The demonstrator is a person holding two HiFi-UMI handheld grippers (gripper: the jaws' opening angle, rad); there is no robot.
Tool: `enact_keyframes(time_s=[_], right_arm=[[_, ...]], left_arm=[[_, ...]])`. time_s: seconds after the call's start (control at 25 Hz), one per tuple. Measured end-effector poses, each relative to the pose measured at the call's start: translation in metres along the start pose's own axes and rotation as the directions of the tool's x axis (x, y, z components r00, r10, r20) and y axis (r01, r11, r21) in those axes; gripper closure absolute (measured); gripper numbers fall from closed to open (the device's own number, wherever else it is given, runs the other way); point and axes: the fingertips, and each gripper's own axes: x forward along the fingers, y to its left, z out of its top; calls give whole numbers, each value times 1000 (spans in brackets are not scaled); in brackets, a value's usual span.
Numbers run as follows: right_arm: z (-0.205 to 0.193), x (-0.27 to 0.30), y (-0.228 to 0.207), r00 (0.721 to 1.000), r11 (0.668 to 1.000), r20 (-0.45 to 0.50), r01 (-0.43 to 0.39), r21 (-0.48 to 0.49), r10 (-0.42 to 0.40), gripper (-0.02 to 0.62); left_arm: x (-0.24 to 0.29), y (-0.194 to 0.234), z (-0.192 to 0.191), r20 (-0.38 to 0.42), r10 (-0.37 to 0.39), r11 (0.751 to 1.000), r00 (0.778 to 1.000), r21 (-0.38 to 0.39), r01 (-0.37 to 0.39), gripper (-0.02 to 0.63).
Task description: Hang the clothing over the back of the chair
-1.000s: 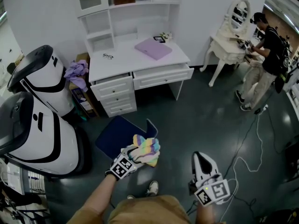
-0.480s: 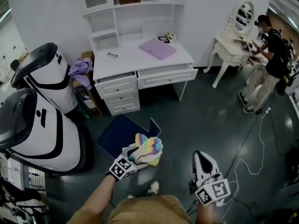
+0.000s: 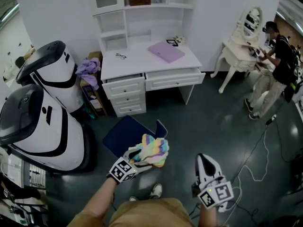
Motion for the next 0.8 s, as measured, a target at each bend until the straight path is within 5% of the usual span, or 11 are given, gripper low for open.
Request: enact_keyframes(time_s=[0.8], right_arm=[[-12,-4,34,999,999,-37,-1,-33,0,592]], left_arm=[[-73,-5,5,115,53,998,992,-48,-47,200]])
